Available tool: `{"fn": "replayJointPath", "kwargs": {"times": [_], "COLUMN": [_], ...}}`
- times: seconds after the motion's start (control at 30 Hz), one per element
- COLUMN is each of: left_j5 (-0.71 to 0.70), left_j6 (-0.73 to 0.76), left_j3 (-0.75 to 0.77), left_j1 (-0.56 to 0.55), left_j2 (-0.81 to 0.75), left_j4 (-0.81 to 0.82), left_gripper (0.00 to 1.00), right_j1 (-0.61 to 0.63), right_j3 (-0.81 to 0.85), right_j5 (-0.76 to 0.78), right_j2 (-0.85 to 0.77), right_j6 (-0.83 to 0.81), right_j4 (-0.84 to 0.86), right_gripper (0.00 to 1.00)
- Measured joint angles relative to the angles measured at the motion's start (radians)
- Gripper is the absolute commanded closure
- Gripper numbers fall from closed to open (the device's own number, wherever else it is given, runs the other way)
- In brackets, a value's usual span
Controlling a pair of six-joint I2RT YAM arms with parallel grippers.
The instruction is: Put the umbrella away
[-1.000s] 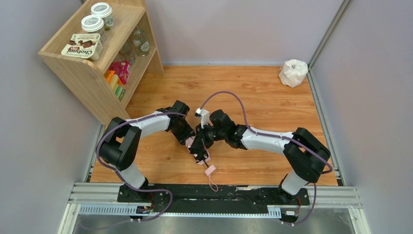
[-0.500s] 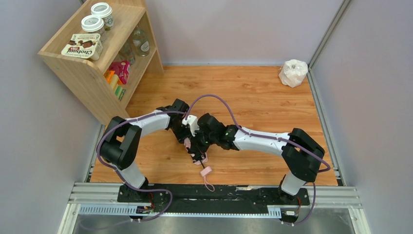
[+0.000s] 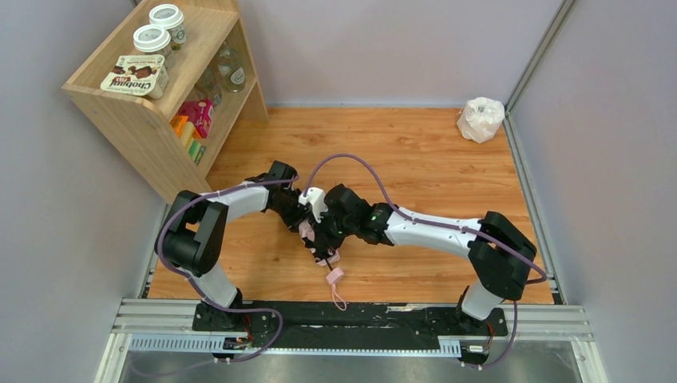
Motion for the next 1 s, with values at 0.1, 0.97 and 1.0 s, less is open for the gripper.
{"fn": "replayJointPath", "kwargs": {"times": [0.1, 0.97, 1.0], "left_j5": [-0.012, -0.274, -0.276], "left_j6": [-0.003, -0.259, -0.267], "left_j3": [-0.008, -0.507, -0.500], "left_j1": [-0.003, -0.029, -0.031], "left_j2": [-0.009, -0.431, -0.425], "left_j4": [0.008, 0.467, 0.460], "left_gripper": [1.00, 1.00, 1.00], "right_j1": [-0.031, -0.220, -0.219], "right_j3": [-0.011, -0.177, -0.164], "right_j5": [-0.047, 0.349, 0.372], "right_j2": [-0.014, -0.035, -0.040], "right_j6": [0.029, 0.388, 0.375], "right_j4": [0.019, -0.011, -0.042], "right_gripper": [1.00, 0.22, 0.10]}}
